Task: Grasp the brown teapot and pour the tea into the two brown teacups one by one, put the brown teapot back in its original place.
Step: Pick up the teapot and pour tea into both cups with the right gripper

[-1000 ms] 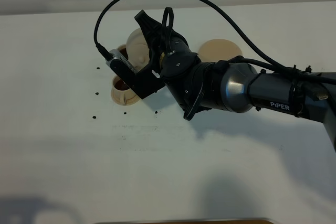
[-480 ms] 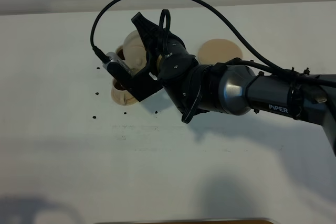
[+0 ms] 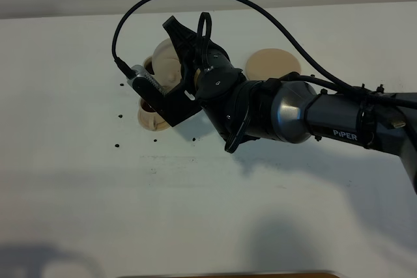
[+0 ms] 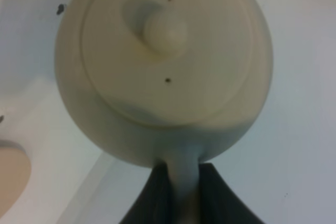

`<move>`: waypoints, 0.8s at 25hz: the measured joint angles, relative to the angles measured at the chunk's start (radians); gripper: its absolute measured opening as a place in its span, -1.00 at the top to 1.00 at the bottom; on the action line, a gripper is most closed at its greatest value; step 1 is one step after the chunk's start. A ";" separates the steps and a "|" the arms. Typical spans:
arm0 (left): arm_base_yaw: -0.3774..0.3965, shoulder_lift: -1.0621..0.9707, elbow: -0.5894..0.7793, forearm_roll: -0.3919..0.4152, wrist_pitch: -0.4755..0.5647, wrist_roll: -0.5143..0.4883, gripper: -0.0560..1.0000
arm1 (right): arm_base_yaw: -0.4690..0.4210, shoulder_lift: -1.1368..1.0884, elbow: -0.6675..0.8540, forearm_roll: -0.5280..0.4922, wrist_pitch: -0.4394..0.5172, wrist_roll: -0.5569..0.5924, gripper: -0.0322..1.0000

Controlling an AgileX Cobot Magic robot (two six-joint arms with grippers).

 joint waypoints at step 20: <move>0.000 0.000 0.000 0.000 0.000 0.000 -0.23 | 0.000 0.000 0.000 0.147 -0.022 0.044 0.77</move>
